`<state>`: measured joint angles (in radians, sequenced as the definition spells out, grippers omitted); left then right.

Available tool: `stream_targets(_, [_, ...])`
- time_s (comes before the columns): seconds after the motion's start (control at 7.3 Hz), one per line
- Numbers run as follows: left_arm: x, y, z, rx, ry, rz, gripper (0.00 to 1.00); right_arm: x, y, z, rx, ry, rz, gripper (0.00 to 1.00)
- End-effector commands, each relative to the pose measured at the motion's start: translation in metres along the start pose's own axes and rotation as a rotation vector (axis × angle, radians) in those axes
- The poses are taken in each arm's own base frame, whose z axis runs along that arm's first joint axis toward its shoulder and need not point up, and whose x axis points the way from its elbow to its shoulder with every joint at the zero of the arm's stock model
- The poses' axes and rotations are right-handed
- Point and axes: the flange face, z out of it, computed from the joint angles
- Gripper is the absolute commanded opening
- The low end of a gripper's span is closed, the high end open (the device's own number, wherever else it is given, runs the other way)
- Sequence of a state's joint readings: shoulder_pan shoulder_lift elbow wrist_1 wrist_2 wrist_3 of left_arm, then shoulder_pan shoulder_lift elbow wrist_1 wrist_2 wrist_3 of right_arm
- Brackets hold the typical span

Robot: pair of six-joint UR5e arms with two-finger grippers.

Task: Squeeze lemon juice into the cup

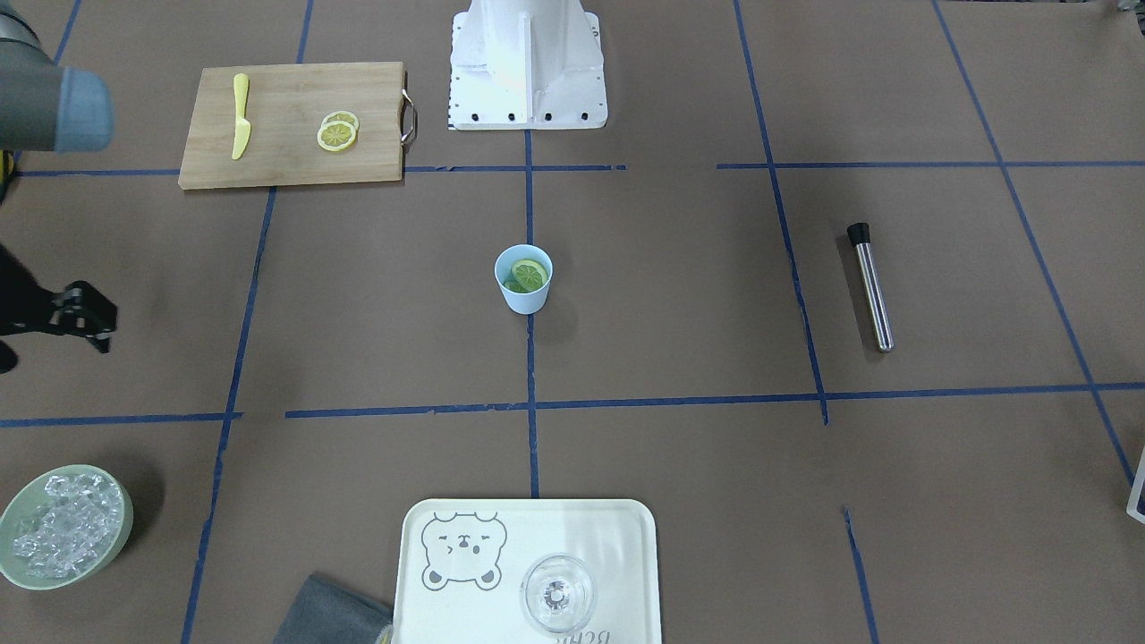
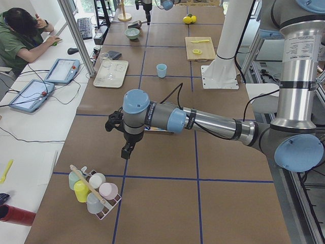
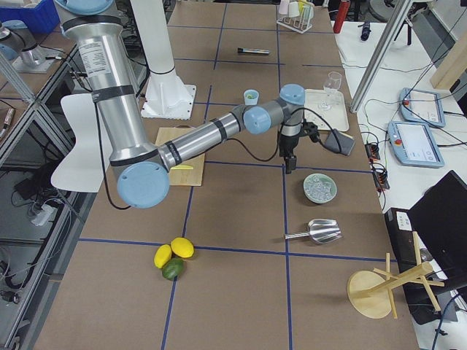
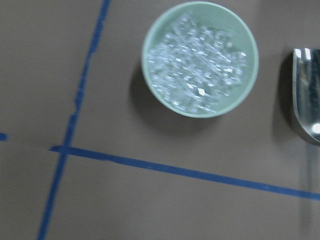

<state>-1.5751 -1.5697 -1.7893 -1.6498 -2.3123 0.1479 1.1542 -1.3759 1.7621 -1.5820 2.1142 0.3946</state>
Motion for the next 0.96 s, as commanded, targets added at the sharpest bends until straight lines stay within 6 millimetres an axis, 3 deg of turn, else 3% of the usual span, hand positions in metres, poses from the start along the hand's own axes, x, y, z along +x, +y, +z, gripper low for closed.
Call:
stream_targets(0.0, [0.002,-0.009,-0.011,0.046,-0.076,0.05,1.0,0.125,0.068,0.004,0.009,-0.05,0.141,1.0])
stream_targets(0.27, [0.008,-0.025,-0.019,0.07,-0.082,0.065,1.0,0.18,0.102,0.011,-0.01,-0.033,-0.042,1.0])
stream_targets(0.55, [0.016,-0.04,-0.028,0.266,-0.108,0.236,1.0,0.188,0.113,0.02,-0.031,-0.034,-0.047,1.0])
stream_targets(0.69, [0.006,-0.041,-0.004,0.319,-0.098,0.29,1.0,0.191,0.115,0.02,-0.032,-0.032,-0.038,1.0])
stream_targets(0.82, [0.003,-0.04,0.012,0.302,-0.072,0.219,1.0,0.195,0.115,0.018,-0.027,-0.029,-0.03,1.0])
